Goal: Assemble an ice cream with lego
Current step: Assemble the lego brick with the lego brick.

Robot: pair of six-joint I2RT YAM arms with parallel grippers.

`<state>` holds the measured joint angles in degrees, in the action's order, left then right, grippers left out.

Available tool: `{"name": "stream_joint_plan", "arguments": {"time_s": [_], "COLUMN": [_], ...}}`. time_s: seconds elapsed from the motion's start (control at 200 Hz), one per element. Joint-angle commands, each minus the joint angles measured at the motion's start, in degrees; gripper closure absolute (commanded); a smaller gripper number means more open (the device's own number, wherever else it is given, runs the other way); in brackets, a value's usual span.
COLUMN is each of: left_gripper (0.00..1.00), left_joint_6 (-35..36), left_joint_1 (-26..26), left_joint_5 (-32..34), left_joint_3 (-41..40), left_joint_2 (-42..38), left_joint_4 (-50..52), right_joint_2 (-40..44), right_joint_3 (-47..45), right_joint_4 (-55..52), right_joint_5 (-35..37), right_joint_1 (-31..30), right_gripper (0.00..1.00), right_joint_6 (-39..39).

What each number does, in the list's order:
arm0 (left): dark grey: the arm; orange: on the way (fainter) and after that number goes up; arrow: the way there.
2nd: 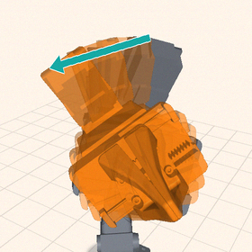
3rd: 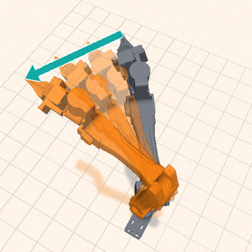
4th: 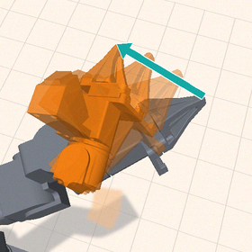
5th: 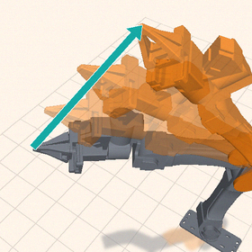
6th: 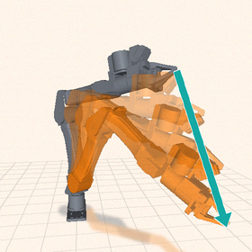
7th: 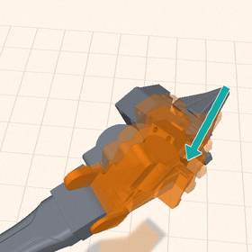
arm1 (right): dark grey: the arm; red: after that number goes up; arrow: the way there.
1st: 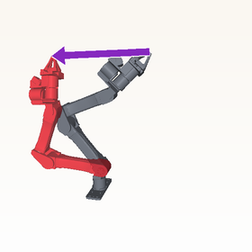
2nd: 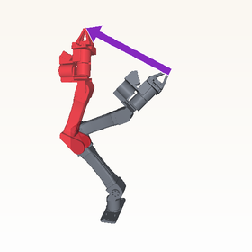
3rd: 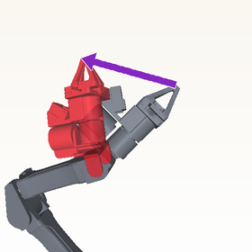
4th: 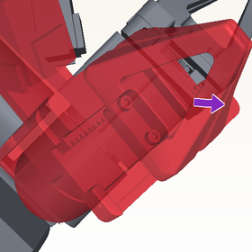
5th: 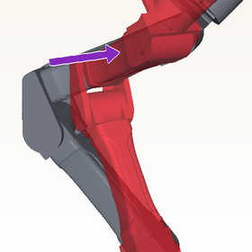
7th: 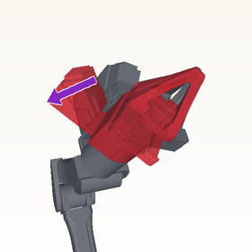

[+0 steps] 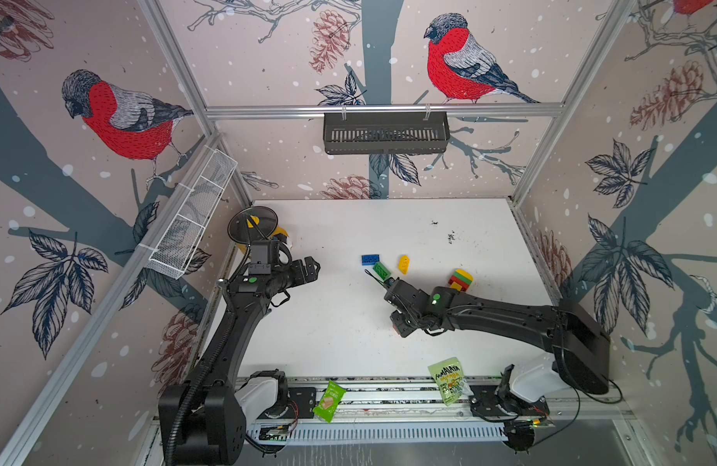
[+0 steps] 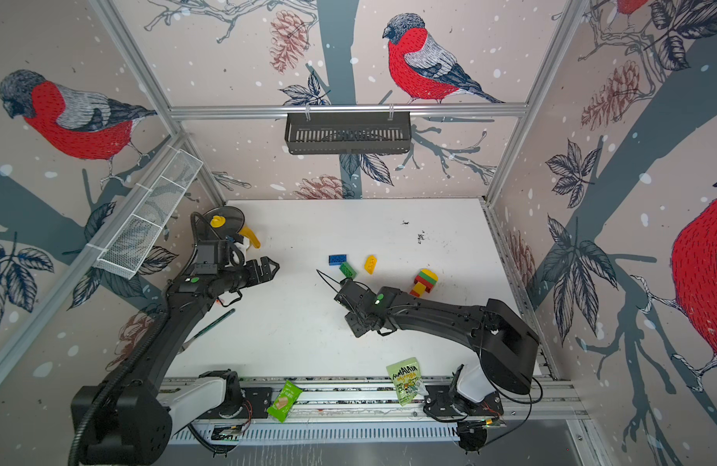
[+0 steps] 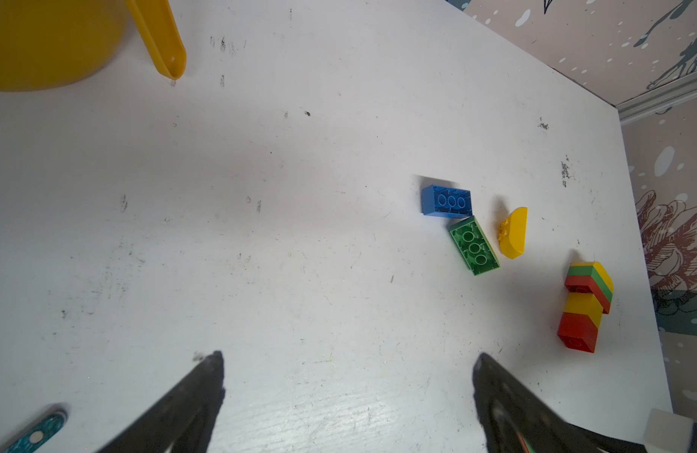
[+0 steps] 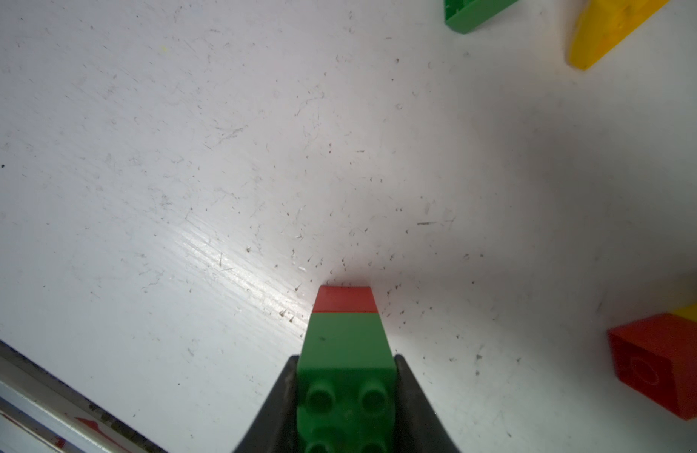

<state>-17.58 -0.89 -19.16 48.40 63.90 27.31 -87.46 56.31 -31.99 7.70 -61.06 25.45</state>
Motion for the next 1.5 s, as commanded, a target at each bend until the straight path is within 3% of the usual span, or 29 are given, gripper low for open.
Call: {"name": "stream_joint_plan", "arguments": {"time_s": [0.0,0.21,0.47,0.63,0.715,0.851,1.186,1.271,1.376,1.491], "left_gripper": [0.02,0.02,0.02,0.02,0.02,0.02,0.02,0.02,0.02,0.02], "left_joint_6": [0.61,0.51,0.61,0.73,0.87,1.02,1.36,1.37,1.27,1.41], "left_joint_1": [-0.08,-0.01,-0.09,-0.05,-0.07,-0.04,-0.04,-0.03,-0.08,-0.06], "left_joint_5": [0.45,0.44,0.62,1.23,1.38,1.80,2.54,2.46,2.28,2.13], "left_joint_3": [0.33,0.37,0.08,-0.05,-0.15,-0.29,-0.31,-0.43,-0.41,-0.36], "left_joint_2": [-0.14,-0.18,-0.62,-1.18,-1.42,-1.72,-3.59,-3.87,-3.69,-3.10], "left_joint_4": [-0.14,0.30,0.18,0.46,0.47,0.78,1.12,0.66,0.43,-0.86], "right_joint_2": [-1.03,-3.76,-9.05,-10.23,-9.95,-8.08,-1.88,-1.09,0.21,2.37], "right_joint_3": [-0.77,0.24,-2.30,-3.29,-1.06,3.04,4.95,4.24,5.06,5.33], "right_joint_4": [-1.95,-5.15,-6.78,-5.17,-4.30,-3.44,-0.48,0.60,2.32,7.97], "right_joint_5": [-1.04,-0.78,-3.40,-3.33,-2.46,-1.02,1.68,2.49,3.03,-4.08], "right_joint_1": [-0.11,-0.20,-0.64,-0.21,0.02,0.66,1.12,1.25,2.66,9.11], "right_gripper": [0.80,0.82,0.95,0.96,0.90,0.68,0.50,0.38,0.36,0.43], "right_joint_6": [-0.31,0.03,1.59,3.15,3.31,2.77,1.52,2.00,1.80,-2.87]}}
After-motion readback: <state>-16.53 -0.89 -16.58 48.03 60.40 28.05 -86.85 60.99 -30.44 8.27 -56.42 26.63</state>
